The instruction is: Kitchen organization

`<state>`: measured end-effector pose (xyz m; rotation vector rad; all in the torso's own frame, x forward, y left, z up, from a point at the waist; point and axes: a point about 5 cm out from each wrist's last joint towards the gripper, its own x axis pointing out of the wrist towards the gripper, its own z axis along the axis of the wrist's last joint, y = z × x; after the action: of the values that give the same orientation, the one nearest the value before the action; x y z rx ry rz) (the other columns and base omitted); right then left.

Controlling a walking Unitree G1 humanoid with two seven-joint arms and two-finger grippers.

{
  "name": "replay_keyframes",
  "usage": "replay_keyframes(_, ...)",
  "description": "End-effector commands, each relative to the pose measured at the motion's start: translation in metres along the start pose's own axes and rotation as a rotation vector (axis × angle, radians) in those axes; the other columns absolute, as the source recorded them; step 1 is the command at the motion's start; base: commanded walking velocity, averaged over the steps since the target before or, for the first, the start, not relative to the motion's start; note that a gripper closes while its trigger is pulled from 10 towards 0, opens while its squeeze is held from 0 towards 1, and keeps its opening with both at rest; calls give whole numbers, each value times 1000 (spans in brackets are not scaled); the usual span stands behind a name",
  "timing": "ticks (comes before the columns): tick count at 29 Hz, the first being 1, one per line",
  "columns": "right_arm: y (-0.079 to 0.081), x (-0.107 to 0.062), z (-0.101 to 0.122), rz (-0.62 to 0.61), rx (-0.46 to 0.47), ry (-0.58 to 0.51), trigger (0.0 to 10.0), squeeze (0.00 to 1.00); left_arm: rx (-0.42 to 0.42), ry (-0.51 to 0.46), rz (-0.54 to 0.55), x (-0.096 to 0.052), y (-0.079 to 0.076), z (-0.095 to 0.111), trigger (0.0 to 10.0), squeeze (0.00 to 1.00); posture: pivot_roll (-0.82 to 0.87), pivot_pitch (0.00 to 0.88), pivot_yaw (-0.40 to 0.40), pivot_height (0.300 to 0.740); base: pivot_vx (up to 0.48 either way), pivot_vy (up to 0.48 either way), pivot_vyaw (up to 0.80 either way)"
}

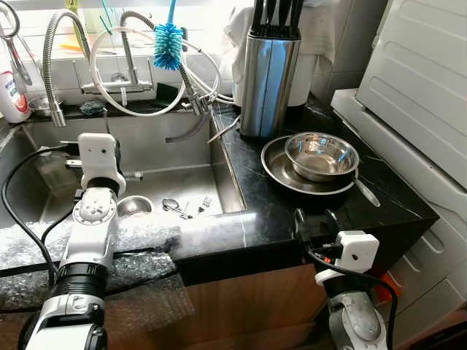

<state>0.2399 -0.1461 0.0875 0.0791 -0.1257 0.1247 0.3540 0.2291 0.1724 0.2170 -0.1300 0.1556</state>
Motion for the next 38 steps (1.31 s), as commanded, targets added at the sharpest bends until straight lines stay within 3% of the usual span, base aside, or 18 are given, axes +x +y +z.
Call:
replay_keyframes(1,-6,-2,-5,-28,8,26,10000,0,27,25,-12,1,1,-3,10000,0,-139,9,-13,740,0,0,0)
replay_keyframes(10,-6,0,-4,-22,-2,29,10000,0,32,122,-80,-4,-14,-17,10000,0,-146,14,-16,740,0,0,0)
replay_keyframes(11,-6,1,-4,-21,-3,30,10000,0,33,126,-83,-4,-15,-17,10000,380,-146,15,-15,740,0,0,0)
replay_keyframes(12,-6,1,-4,-21,-3,31,10000,0,33,129,-81,-4,-15,-18,10000,380,-146,15,-15,740,0,0,0)
replay_keyframes(13,-6,1,-4,-21,-4,31,10000,0,28,133,-80,-5,-16,-18,10000,918,-147,14,-16,740,0,0,0)
replay_keyframes(14,-6,1,-4,-21,-4,32,10000,0,20,137,-85,-4,-17,-18,10000,1000,-147,15,-15,740,0,0,0)
replay_keyframes(32,-6,1,-7,-23,-10,50,10000,0,14,154,-93,-4,-18,-19,10000,1000,-147,14,-16,740,0,0,0)
replay_keyframes(38,-7,1,-8,-24,-12,57,10000,0,-88,180,-94,-3,-20,-20,10000,1000,-147,11,-15,740,0,0,0)
